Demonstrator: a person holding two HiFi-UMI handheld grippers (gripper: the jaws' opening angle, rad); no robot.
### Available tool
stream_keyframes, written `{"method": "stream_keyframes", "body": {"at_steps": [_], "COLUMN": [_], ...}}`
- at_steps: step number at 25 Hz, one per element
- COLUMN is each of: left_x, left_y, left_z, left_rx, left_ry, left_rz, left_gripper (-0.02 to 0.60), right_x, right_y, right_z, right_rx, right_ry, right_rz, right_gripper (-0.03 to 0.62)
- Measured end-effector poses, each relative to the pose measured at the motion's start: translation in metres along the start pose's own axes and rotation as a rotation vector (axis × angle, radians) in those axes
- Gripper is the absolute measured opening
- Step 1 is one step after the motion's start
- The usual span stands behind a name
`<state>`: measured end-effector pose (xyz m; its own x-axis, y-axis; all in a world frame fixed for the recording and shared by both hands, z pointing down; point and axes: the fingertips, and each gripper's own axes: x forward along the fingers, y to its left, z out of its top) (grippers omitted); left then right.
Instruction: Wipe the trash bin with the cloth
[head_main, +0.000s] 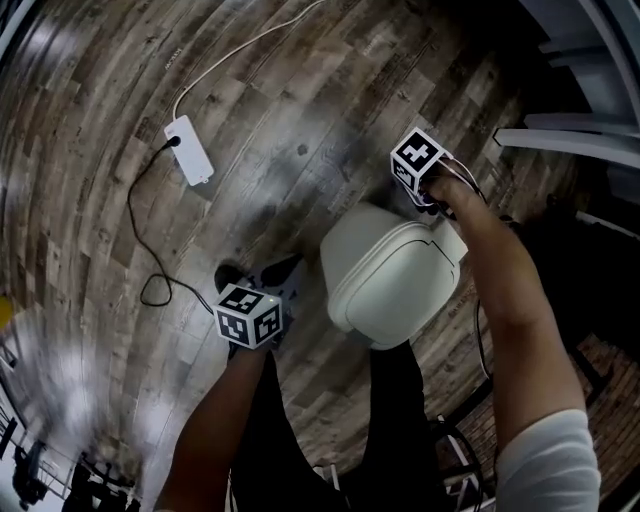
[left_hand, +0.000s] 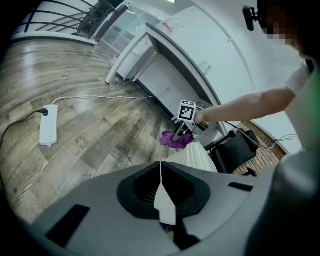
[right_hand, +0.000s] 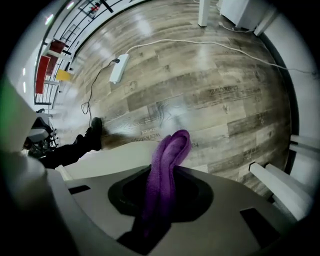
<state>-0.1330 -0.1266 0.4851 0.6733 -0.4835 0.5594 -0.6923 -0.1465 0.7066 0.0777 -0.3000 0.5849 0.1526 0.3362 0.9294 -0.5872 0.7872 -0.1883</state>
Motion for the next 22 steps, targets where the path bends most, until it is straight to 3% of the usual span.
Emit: {"method": "stream_keyframes", "body": {"at_steps": [4,12,18,22], "left_x": [0.011,0.024,0.030,0.032], "left_y": [0.006,0.009,0.004,0.003], "left_z": [-0.007,-0.020,-0.024,-0.026], "left_rx": [-0.011,-0.039,-0.054,-0.060], "left_ry": [0.022,0.054,0.063,0.059], "left_rz": [-0.009,-0.021,-0.042,-0.057], "left_gripper": [0.008,0.008,0.008,0.008], "right_x": [0.024,0.047,0.059,0.059], "right_y": [-0.009,-0.008,0.008,0.011], "right_z": [-0.017,-0.027,-0.048,-0.040], "right_rx": [0.070,0.069,-0.047,-0.022], "right_ry": [0.045,0.135,0.332,0.325], "right_rz": [0.024,0.076,0.109,0.127], "right_gripper": [0.095,0.094,0.095,0.095]}}
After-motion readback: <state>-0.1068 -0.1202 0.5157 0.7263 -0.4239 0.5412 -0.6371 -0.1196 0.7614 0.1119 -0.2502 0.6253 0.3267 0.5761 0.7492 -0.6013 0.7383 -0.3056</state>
